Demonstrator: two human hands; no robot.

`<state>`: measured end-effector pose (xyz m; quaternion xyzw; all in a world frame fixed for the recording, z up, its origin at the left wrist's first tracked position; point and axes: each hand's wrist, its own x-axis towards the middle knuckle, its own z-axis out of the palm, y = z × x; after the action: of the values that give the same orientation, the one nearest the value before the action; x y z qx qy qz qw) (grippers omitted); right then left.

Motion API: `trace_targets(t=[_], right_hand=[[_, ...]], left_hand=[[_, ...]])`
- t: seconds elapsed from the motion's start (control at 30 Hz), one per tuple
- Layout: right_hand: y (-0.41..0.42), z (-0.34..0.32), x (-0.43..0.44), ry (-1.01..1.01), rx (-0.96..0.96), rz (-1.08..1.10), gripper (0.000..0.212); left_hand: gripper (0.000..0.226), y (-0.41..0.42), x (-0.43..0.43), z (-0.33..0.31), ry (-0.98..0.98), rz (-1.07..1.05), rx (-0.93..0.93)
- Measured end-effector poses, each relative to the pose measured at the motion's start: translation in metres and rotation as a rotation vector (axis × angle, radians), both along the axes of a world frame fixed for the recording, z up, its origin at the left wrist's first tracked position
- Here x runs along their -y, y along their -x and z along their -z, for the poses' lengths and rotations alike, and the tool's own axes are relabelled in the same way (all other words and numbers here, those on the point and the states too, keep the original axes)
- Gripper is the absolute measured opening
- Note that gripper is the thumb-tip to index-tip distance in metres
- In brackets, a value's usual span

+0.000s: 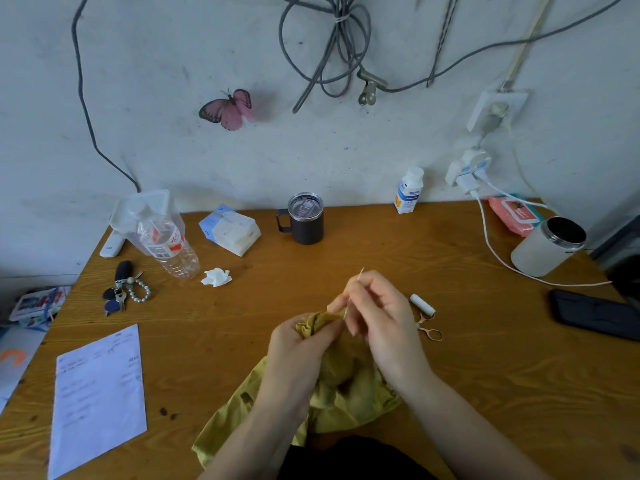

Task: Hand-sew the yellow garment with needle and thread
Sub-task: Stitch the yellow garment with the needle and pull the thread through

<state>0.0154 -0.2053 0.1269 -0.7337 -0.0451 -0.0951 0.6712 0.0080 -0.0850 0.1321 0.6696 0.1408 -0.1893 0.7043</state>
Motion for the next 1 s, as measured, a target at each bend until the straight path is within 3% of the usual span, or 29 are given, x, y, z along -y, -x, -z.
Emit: trace_targets(t=[0.1,0.43,0.73,1.0], right_hand=[[-0.004,-0.006,0.011,-0.307,-0.207,0.016,0.022],[-0.012,-0.008,0.056,-0.779,-0.379,0.132,0.024],[-0.011,0.01,0.11,-0.955,-0.396,0.499,0.02],[-0.007,0.023,0.142,-1.037,-0.35,0.678,0.018]], left_hand=[[0.019,-0.004,-0.005,-0.003,0.055,-0.04,0.014],[0.019,-0.018,-0.026,-0.008,0.155,-0.155,-0.026],[0.021,-0.027,-0.05,-0.009,0.206,-0.384,-0.018],[0.024,-0.032,-0.057,-0.008,0.206,-0.473,0.014]])
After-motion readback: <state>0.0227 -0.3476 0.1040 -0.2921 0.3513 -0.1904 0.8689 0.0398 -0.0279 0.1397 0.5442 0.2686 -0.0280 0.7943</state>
